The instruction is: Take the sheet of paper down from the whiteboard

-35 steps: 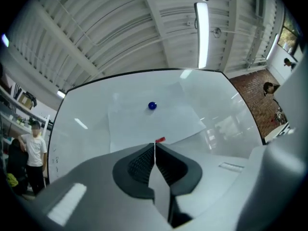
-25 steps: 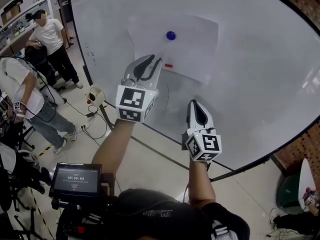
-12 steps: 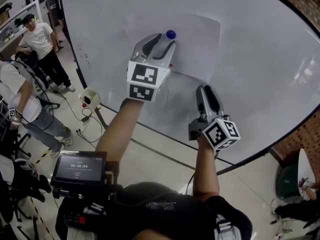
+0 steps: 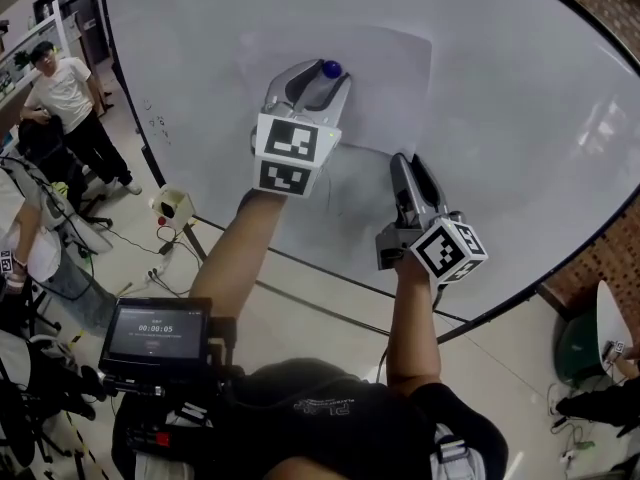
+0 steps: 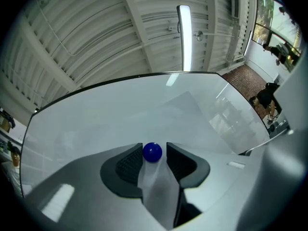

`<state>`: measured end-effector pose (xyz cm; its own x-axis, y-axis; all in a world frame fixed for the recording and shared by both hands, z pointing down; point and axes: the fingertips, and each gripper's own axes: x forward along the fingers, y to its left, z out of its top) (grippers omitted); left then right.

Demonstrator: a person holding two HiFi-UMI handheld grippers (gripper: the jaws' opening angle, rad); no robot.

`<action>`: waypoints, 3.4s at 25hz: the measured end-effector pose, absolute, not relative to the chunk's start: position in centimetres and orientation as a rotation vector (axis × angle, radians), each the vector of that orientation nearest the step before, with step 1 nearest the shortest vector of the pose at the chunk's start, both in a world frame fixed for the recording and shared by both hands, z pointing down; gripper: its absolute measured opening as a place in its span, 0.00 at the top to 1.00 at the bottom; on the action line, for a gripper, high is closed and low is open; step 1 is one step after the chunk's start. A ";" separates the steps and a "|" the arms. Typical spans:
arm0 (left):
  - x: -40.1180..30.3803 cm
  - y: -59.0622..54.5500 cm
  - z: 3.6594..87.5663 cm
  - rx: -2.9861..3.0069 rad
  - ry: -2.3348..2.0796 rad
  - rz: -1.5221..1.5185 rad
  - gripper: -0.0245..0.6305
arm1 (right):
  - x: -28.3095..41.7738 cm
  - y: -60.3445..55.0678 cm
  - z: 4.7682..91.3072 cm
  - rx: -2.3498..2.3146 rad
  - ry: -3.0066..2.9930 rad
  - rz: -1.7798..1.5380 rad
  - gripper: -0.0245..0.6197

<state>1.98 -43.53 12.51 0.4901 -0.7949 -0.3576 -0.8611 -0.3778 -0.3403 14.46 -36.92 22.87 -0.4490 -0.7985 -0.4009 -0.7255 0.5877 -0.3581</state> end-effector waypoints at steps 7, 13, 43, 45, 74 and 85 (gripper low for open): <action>1.9 -43.9 12.4 -2.252 1.384 0.216 0.77 | 14.2 -38.3 23.1 -1.240 2.290 -0.187 0.84; 2.3 -43.5 11.9 -2.258 1.387 0.259 0.77 | 14.7 -38.0 22.8 -1.250 2.281 -0.179 0.94; -4.3 -41.5 23.1 -2.480 1.466 0.352 0.77 | 11.1 -36.4 27.5 -1.547 2.291 -0.042 0.94; -5.2 -40.9 24.5 -2.492 1.474 0.328 0.77 | 10.3 -35.7 28.8 -1.620 2.305 -0.019 0.94; -4.1 -25.7 36.2 -2.517 1.699 0.104 0.77 | 17.2 -20.5 40.6 -2.086 2.430 0.016 0.94; -1.8 -24.8 38.1 -2.539 1.655 0.018 0.77 | 17.3 -19.1 40.6 -2.087 2.394 0.053 0.94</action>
<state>-1.82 -24.78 38.11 0.4054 -0.9114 -0.0702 -0.9127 -0.3993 -0.0864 17.31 -19.12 40.61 -0.1362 -0.9907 0.0040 -0.9895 0.1362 0.0479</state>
